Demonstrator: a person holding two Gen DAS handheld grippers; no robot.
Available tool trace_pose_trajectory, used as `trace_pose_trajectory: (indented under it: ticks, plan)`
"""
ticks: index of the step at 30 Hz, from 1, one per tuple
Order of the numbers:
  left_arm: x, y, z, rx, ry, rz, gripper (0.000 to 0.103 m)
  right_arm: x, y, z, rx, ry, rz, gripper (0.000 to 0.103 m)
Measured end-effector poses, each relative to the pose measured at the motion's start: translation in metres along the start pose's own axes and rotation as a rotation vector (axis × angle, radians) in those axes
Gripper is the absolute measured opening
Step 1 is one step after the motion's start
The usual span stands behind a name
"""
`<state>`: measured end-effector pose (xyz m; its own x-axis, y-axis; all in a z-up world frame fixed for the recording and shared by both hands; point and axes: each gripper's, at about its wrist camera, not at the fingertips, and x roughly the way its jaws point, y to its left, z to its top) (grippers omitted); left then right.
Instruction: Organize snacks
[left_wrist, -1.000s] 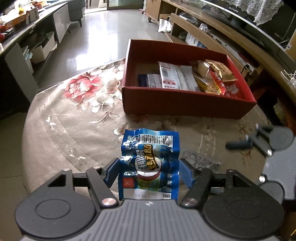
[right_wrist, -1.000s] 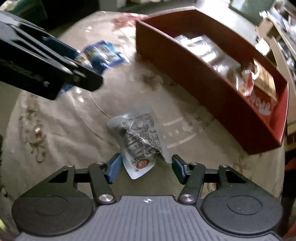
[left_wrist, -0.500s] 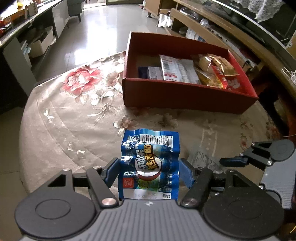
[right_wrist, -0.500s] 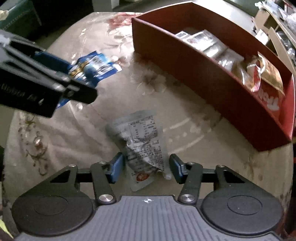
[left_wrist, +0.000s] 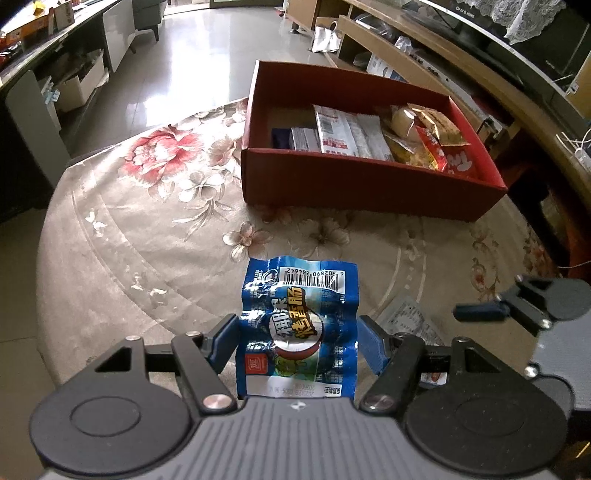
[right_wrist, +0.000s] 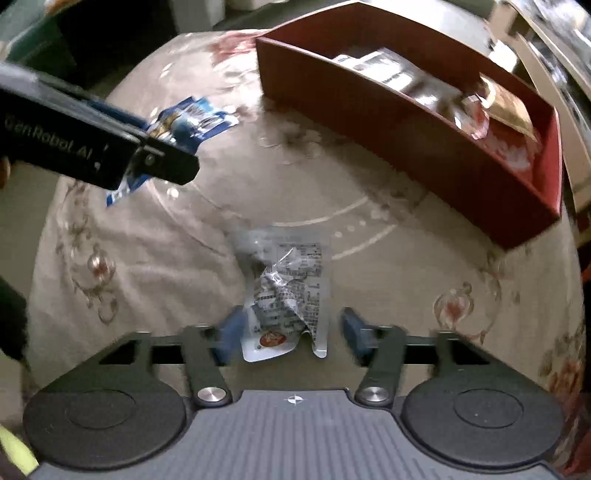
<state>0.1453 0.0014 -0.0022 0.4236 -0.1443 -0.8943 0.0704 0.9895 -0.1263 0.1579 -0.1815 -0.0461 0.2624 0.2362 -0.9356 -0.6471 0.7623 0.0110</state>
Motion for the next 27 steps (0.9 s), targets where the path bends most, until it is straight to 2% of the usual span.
trace_pose_trajectory:
  ticks: [3,5,7,13,22,27]
  plan:
    - [0.004,0.000,0.000,0.003,0.011,0.003,0.072,0.014,0.004,0.011,-0.024,-0.001,-0.014,0.084]
    - [0.006,0.000,0.000,0.004,0.017,-0.002,0.072,0.023,0.004,0.015,-0.022,0.018,-0.030,0.078]
    - [0.006,0.002,0.000,0.002,0.017,0.000,0.072,0.018,0.001,0.013,0.029,0.032,0.013,0.062]
    - [0.000,-0.003,-0.001,0.008,0.002,-0.011,0.072,0.008,0.008,-0.001,0.064,0.040,0.001,0.060]
    - [-0.007,-0.009,0.002,0.004,-0.023,-0.016,0.072,-0.034,-0.020,-0.014,0.222,-0.110,-0.014,0.060]
    - [-0.010,-0.017,0.010,0.004,-0.050,-0.019,0.072,-0.053,-0.035,-0.009,0.291,-0.195,-0.030,0.060]
